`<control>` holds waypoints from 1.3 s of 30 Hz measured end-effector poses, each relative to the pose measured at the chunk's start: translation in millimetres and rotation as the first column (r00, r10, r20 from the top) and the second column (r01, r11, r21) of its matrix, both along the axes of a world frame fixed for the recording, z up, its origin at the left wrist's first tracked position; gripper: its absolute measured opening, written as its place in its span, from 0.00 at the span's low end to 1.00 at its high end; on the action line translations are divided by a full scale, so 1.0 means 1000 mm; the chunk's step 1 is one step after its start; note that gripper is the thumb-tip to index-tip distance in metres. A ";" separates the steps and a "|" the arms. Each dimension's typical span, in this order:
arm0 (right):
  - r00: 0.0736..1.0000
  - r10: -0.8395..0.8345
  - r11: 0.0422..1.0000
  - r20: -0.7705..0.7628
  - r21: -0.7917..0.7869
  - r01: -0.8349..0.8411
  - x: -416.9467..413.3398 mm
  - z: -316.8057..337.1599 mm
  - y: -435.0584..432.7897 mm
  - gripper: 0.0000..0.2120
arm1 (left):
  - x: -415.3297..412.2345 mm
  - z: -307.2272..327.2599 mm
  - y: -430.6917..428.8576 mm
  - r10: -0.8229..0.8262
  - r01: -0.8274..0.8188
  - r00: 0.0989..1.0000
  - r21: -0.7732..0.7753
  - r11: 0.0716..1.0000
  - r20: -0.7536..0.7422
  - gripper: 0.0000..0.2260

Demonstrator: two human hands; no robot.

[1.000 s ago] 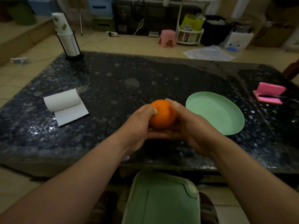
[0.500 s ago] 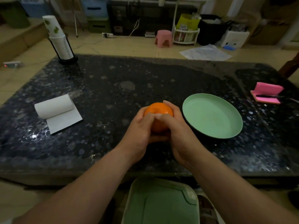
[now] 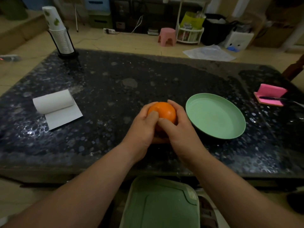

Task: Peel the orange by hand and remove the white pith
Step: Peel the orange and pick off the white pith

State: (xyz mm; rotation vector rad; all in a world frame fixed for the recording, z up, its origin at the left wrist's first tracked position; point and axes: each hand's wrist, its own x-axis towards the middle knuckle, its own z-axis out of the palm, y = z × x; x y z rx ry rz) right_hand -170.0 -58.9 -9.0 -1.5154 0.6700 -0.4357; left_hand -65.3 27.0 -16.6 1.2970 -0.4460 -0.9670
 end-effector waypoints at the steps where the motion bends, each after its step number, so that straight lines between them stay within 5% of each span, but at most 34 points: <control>1: 1.000 0.004 0.999 -0.022 -0.032 -0.004 -0.001 0.001 -0.002 0.33 | 0.004 0.003 0.000 -0.035 0.035 0.999 0.050 0.998 -0.007 0.17; 27: 0.991 0.050 0.935 -0.121 -0.343 -0.089 -0.002 -0.006 -0.012 0.35 | 0.016 0.015 0.004 0.001 0.019 0.995 0.206 0.978 -0.098 0.14; 39: 0.962 0.222 0.965 -0.161 -0.108 -0.240 0.011 -0.010 -0.027 0.33 | 0.026 0.000 0.008 0.086 -0.034 0.972 0.230 0.973 -0.218 0.21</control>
